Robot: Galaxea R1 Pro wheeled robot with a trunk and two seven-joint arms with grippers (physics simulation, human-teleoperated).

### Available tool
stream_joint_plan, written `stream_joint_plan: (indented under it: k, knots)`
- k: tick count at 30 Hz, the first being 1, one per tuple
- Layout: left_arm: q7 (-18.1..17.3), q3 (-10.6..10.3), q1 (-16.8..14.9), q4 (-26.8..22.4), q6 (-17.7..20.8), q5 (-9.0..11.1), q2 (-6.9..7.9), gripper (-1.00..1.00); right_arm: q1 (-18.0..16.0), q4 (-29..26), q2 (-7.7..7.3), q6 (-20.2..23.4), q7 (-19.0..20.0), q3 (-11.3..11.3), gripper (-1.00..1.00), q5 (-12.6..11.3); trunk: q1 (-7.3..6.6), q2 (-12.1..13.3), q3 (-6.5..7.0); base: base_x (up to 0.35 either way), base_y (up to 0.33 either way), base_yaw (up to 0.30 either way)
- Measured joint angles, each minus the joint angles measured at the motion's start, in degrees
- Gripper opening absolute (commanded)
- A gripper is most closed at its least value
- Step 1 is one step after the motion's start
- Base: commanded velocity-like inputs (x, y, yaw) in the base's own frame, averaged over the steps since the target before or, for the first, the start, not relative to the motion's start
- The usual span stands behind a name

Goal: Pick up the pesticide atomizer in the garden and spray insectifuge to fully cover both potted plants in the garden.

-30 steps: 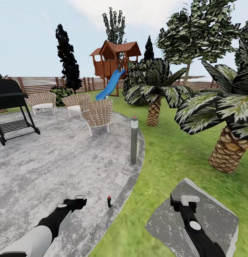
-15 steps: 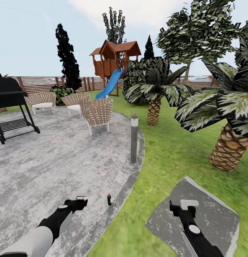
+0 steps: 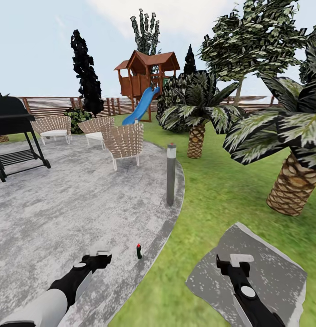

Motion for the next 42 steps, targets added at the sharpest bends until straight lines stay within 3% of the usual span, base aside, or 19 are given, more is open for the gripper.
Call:
stream_joint_plan:
  k: [42]
  knots:
    - [0.0,0.03,0.0,0.18,-0.01,0.05,-0.04,1.0,0.0,0.03,0.0,-0.01,0.02,0.14,1.0,0.07,9.23,-16.85,-7.54,0.0,0.0,0.0]
